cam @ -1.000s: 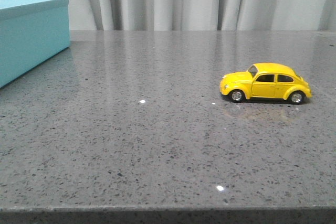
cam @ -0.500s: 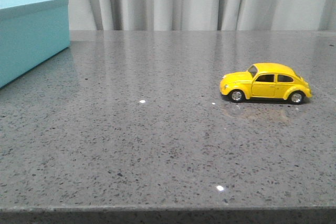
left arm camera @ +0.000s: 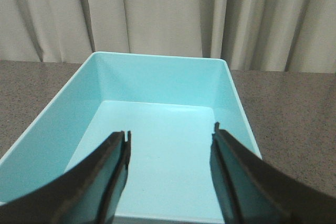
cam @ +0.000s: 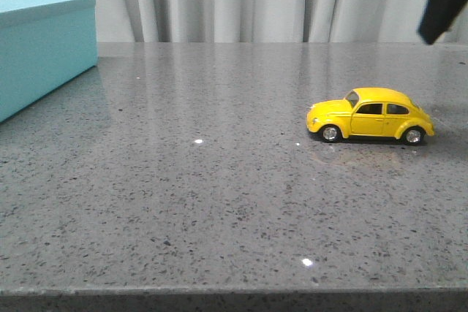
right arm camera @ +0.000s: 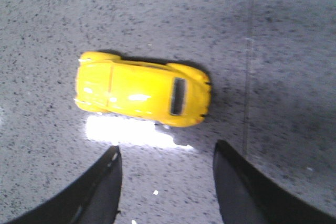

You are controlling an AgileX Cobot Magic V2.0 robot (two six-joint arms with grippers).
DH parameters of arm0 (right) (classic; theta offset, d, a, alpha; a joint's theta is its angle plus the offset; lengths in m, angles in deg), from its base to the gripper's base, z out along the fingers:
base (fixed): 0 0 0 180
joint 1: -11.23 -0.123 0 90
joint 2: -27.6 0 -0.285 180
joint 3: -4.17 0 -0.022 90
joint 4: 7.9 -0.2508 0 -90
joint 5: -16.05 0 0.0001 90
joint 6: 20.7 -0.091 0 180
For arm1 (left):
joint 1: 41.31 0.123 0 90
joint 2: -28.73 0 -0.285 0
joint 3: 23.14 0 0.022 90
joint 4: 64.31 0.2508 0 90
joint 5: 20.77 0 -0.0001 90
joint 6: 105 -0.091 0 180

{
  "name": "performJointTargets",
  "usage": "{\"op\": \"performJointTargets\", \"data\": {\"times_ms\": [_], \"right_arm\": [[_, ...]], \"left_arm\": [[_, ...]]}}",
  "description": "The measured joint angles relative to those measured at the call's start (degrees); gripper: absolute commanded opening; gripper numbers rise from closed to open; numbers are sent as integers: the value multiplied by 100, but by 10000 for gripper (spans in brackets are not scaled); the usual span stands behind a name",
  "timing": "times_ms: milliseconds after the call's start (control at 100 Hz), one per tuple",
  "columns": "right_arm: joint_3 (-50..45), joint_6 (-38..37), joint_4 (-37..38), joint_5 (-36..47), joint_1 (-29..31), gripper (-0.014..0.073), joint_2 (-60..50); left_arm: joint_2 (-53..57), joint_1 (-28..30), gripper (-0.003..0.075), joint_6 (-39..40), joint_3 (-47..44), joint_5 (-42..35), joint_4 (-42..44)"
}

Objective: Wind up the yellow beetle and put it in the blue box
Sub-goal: 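Lower the right gripper over the yellow beetle car and grasp it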

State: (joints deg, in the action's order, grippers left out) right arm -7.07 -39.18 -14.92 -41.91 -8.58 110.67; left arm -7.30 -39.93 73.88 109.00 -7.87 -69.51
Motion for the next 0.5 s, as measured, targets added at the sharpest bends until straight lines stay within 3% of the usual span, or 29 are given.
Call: {"op": "performJointTargets", "data": {"times_ms": [90, 500], "right_arm": [[171, -118, 23, -11, -170, 495, 271], [698, -1079, 411, -174, -450, 489, 1145]], "left_arm": [[0, 0, 347, 0, 0, 0, 0], [0, -307, 347, 0, 0, 0, 0]]}}
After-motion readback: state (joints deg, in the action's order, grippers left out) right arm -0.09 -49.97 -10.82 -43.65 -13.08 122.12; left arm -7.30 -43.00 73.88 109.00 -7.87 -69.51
